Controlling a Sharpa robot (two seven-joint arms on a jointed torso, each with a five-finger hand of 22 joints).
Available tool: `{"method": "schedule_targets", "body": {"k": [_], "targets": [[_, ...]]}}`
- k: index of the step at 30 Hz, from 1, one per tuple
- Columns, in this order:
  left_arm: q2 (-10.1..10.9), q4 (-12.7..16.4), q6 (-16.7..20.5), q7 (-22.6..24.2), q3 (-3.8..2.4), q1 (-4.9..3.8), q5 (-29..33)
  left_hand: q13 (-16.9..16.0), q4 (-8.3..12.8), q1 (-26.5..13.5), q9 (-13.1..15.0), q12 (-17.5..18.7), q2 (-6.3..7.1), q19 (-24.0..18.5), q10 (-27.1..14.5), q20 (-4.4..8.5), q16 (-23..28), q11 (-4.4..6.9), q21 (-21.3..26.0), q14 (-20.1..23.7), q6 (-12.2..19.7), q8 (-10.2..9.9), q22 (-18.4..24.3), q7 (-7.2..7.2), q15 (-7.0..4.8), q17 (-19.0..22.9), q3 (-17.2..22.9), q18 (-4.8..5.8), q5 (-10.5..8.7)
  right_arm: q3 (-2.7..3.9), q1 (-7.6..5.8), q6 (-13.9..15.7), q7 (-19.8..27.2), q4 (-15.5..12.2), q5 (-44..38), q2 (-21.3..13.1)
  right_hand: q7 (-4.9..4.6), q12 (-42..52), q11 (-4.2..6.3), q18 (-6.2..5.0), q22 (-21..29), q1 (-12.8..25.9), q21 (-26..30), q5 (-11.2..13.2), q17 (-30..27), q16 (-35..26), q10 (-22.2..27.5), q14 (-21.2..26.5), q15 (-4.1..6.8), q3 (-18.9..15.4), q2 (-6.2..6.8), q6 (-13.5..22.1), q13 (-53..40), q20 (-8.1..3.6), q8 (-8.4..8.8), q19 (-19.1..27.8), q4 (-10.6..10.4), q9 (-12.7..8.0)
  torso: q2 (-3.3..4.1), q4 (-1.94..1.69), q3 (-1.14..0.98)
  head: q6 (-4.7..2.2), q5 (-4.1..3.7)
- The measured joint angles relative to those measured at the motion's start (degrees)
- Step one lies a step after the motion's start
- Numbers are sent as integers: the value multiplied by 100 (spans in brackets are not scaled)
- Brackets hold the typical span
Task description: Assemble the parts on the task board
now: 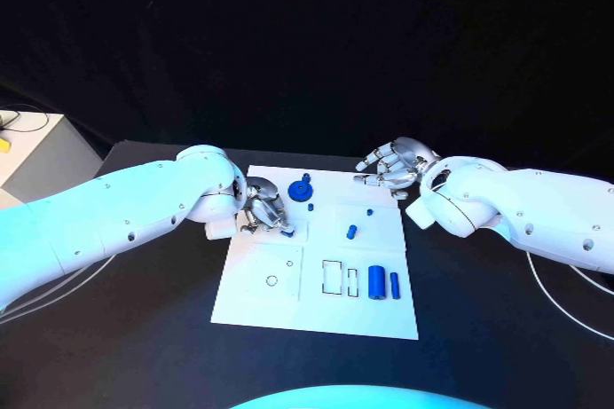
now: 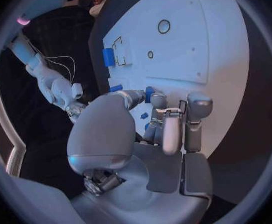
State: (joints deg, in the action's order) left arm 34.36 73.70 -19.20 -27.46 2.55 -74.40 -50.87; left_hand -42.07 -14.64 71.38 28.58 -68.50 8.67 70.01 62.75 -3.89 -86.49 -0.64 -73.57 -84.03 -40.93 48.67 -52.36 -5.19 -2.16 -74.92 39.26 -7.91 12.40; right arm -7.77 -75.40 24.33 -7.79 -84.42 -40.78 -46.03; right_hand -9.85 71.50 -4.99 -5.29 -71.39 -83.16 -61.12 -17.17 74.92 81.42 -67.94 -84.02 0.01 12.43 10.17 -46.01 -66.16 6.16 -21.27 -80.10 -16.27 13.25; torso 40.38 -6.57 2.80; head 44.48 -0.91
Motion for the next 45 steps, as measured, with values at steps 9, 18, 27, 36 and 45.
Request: {"method": "schedule_targets", "body": {"k": [9,18,27,36,45], "targets": [[186,211,385,0,-11,0,282,-163,247,-665,0,-117,209,73,233,72,-70,74,-93,-2,-6,463,-146,5,-80,0,588,0,231,0,0,24,5,-8,-1,-27,0,-34,21,0,13,0,25,0,0,-32,21,0,0,0,0,0,15,0,0,0,0,0,0,-5,-3,-11,16],[258,355,715,2,-13,4,116,-237,238,-1072,1,-201,318,248,529,204,-183,204,-243,-2,-146,754,-395,82,-204,0,597,91,1163,0,1,41,9,-8,-2,-52,0,-34,21,1,23,0,25,0,0,-32,21,0,0,0,0,0,15,-21,0,21,0,-1,2,3,-3,-31,34],[270,481,942,-1,-4,22,-490,-254,238,-1118,42,-201,364,289,579,204,-194,218,-270,-2,-167,754,-450,102,-204,0,597,90,1205,-1,1,48,13,-14,-3,-73,20,-34,21,1,23,0,25,0,-1,-31,21,0,0,32,0,20,21,-21,-23,20,0,-1,2,-5,-3,5,38],[269,542,1084,-27,31,51,-1061,-202,256,-1163,45,-201,363,309,588,224,-216,227,-270,19,-191,754,-457,127,-224,0,580,89,1206,-1,1,100,74,-19,-3,-96,1,-241,-10,1,74,36,112,-49,-1,-86,281,0,0,68,25,47,291,0,-23,41,-5,-2,-5,-8,-7,27,74],[195,483,1131,-41,65,89,-1357,-185,256,-1200,348,-201,401,309,588,224,-216,227,-270,19,-199,752,-456,134,-224,0,580,89,1206,-1,1,182,148,-15,-3,-90,5,-288,10,1,95,54,143,-49,-1,-88,320,0,0,71,7,57,373,0,-23,41,-9,-2,5,7,-5,38,93]]}}
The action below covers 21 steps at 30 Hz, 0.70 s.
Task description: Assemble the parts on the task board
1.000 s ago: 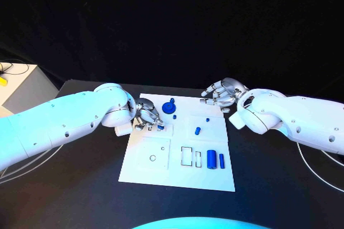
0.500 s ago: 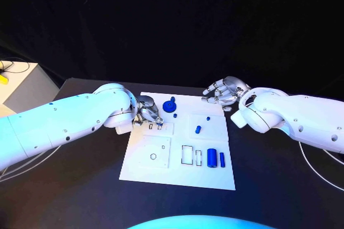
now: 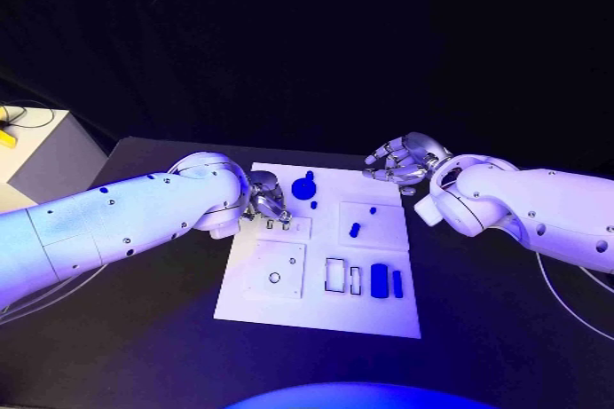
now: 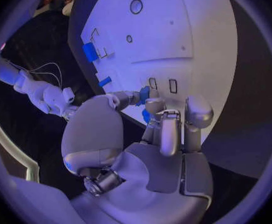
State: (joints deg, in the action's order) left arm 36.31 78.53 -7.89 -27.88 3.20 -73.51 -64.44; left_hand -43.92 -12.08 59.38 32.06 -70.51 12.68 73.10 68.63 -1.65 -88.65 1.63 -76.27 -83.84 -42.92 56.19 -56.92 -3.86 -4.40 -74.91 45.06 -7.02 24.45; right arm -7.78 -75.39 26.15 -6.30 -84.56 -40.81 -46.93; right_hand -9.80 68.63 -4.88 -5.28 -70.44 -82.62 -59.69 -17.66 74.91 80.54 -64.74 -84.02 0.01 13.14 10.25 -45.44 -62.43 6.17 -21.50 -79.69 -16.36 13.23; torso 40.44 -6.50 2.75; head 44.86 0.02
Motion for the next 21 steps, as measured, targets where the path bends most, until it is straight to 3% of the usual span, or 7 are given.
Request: {"method": "schedule_targets", "body": {"k": [21], "targets": [[-121,-98,-30,-39,30,39,-242,50,0,2,27,0,-2,0,-1,0,0,-1,0,-21,-24,19,-2,24,-21,0,1,0,14,1,0,34,34,-37,0,-19,0,1,-20,0,8,-1,23,0,0,-31,19,0,0,15,0,0,13,0,0,0,16,0,9,-15,13,79,10]]}}
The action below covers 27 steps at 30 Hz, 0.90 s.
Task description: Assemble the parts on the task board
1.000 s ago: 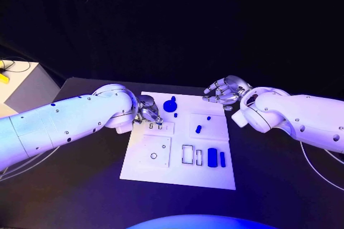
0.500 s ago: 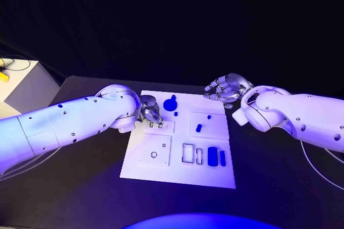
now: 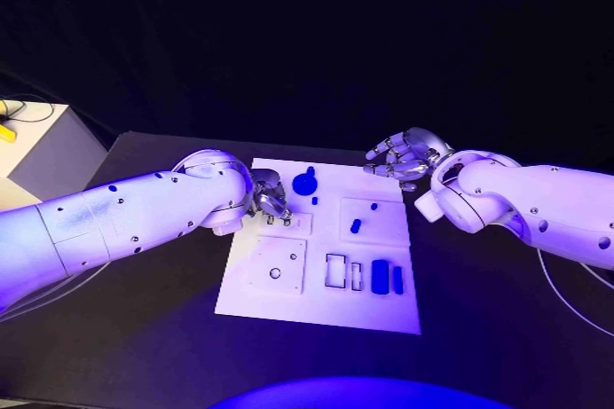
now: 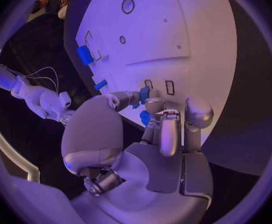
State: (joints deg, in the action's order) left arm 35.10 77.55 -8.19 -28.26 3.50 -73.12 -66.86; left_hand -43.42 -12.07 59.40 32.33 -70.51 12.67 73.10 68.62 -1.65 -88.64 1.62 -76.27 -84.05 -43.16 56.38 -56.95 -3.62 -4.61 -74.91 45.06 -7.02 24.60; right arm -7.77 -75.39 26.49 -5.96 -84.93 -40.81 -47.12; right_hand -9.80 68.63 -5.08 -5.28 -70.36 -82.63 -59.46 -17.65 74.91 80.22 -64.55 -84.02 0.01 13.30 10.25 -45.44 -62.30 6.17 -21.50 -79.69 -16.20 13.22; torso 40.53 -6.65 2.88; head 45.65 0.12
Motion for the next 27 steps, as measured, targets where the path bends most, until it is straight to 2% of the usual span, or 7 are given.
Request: {"method": "schedule_targets", "body": {"k": [8,27], "targets": [[8,25,-63,-11,2,6,-52,21,0,3,1,0,-3,0,0,0,0,0,0,0,0,0,-11,0,0,0,0,-1,4,-1,0,-8,0,-2,0,0,0,0,0,0,0,0,0,-22,0,0,0,0,0,0,0,0,9,0,0,0,0,0,-7,3,-1,37,38],[8,28,-170,-25,4,38,-129,46,0,8,4,33,-8,0,-1,0,0,-1,-22,0,0,-3,-19,0,1,0,0,-1,4,1,0,-33,-9,4,0,5,0,-21,0,0,-1,0,0,-22,0,0,-1,0,0,0,0,0,9,0,0,0,0,0,-4,10,-4,79,44]]}}
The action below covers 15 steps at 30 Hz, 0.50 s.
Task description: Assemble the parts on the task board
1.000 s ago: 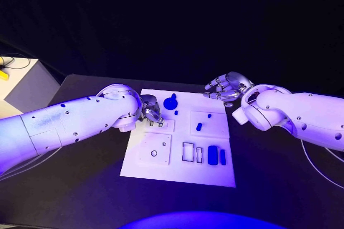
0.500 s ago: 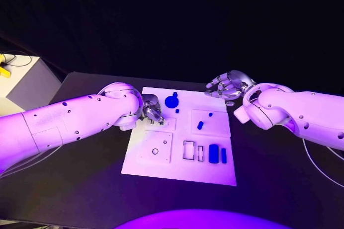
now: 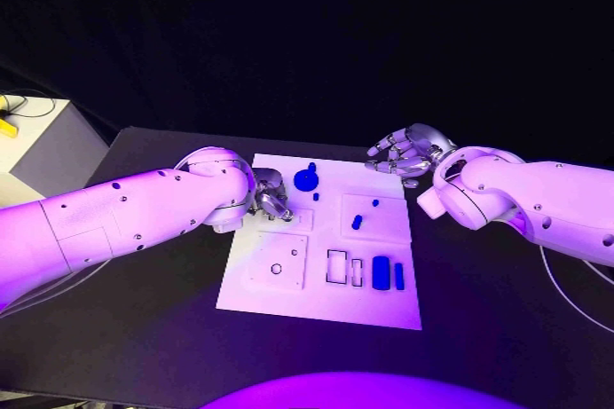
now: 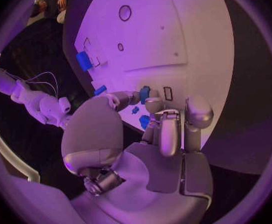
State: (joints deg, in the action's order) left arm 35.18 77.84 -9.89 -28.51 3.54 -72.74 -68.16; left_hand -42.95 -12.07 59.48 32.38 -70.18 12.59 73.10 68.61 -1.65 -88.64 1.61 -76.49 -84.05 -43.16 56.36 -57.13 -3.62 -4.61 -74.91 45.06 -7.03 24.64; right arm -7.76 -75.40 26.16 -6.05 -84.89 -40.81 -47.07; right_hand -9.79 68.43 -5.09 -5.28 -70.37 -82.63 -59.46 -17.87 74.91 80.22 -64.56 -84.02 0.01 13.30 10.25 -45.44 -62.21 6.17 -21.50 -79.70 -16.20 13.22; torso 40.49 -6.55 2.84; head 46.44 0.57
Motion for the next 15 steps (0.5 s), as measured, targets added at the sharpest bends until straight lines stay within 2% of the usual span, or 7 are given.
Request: {"method": "schedule_targets", "body": {"k": [9,10,12,15], "targets": [[-13,-17,-15,0,-4,8,-13,17,0,-1,190,0,1,0,0,0,0,0,0,0,0,-28,0,0,0,0,0,0,-1,-1,0,-15,-1,3,0,4,0,0,0,0,0,0,0,0,0,0,0,0,0,0,0,0,0,0,0,0,0,0,2,0,-4,19,9],[-15,-18,-17,0,-4,8,-14,17,0,-1,320,0,1,0,0,0,0,0,0,0,0,-29,0,0,0,0,0,0,-1,-1,0,-17,-1,3,0,4,0,0,0,0,0,0,0,0,0,0,0,0,0,0,0,0,0,0,0,0,0,0,4,1,-4,21,10],[-20,-23,-19,0,-5,9,-15,17,0,-1,405,0,1,0,0,0,0,0,0,0,0,-27,0,0,0,0,0,0,-1,-1,0,-19,-1,3,0,4,0,0,0,0,12,0,0,0,-6,0,0,0,0,18,0,0,15,0,-26,0,-18,0,5,1,-4,25,12],[-27,-34,-27,0,-6,9,-18,17,0,-1,407,0,1,0,0,0,0,0,0,0,-6,-10,0,6,0,0,0,0,-1,-1,0,-23,-1,3,0,4,0,0,0,0,12,0,0,0,-6,0,0,0,0,18,0,0,16,0,-25,0,-18,0,6,4,-4,35,13]]}}
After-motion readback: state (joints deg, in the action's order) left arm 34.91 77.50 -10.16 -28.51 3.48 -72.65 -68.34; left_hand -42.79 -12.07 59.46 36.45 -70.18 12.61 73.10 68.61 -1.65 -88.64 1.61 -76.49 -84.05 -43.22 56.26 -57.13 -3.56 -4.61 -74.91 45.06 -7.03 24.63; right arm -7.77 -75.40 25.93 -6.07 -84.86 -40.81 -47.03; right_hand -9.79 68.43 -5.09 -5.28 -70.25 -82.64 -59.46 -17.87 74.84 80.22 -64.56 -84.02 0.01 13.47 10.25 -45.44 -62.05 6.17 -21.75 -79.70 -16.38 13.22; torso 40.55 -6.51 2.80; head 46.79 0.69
